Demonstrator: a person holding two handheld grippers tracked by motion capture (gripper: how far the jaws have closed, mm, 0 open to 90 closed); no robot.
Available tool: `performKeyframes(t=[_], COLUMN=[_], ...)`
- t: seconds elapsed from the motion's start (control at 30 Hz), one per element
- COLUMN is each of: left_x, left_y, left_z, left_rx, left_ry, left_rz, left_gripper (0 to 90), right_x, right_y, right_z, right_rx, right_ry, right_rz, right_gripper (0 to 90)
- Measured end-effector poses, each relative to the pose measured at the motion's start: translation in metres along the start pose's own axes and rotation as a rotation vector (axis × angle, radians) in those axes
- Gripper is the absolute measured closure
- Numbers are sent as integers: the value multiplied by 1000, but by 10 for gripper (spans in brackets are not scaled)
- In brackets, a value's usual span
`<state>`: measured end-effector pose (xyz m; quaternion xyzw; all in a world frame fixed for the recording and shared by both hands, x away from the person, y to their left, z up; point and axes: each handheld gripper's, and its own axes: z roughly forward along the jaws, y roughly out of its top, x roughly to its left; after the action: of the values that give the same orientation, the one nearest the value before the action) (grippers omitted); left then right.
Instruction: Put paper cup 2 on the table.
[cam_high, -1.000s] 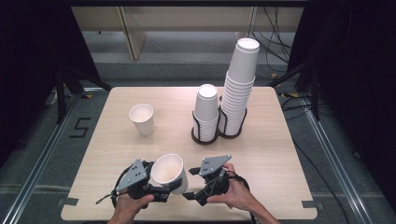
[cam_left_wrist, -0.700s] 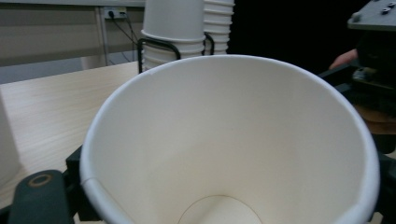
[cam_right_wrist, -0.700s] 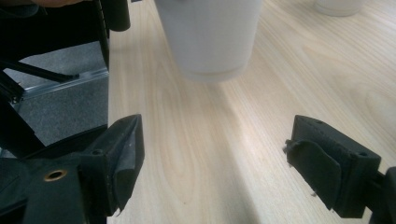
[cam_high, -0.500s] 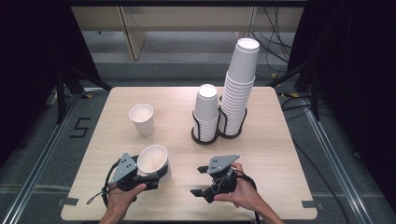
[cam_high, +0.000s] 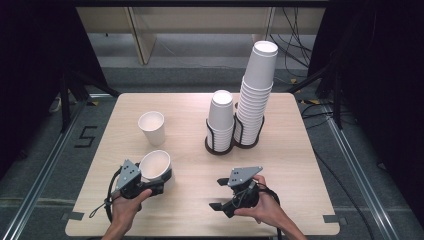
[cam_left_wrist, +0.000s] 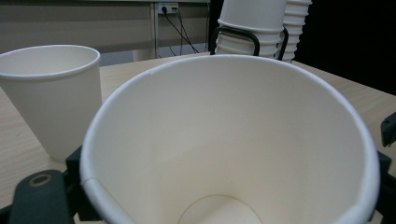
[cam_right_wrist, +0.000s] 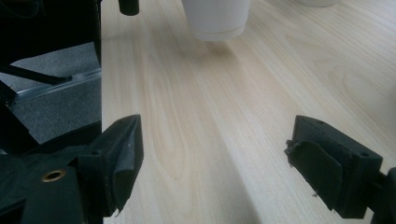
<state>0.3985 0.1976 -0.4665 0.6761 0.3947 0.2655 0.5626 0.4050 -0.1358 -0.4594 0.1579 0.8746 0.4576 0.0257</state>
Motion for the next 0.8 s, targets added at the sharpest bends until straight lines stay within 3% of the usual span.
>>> performKeyframes(t=[0.33,0.8], left_x=[10,8], left_y=[2,5], left_z=[14,49], left_rx=[-5,10], left_ry=[49,123], left_rz=[-9,5], left_gripper=[137,134], right_x=[2,0], right_y=[0,-1], right_z=[1,2], right_rx=[29,28], right_ry=[17,14], right_rz=[3,-9], right_gripper=[190,192])
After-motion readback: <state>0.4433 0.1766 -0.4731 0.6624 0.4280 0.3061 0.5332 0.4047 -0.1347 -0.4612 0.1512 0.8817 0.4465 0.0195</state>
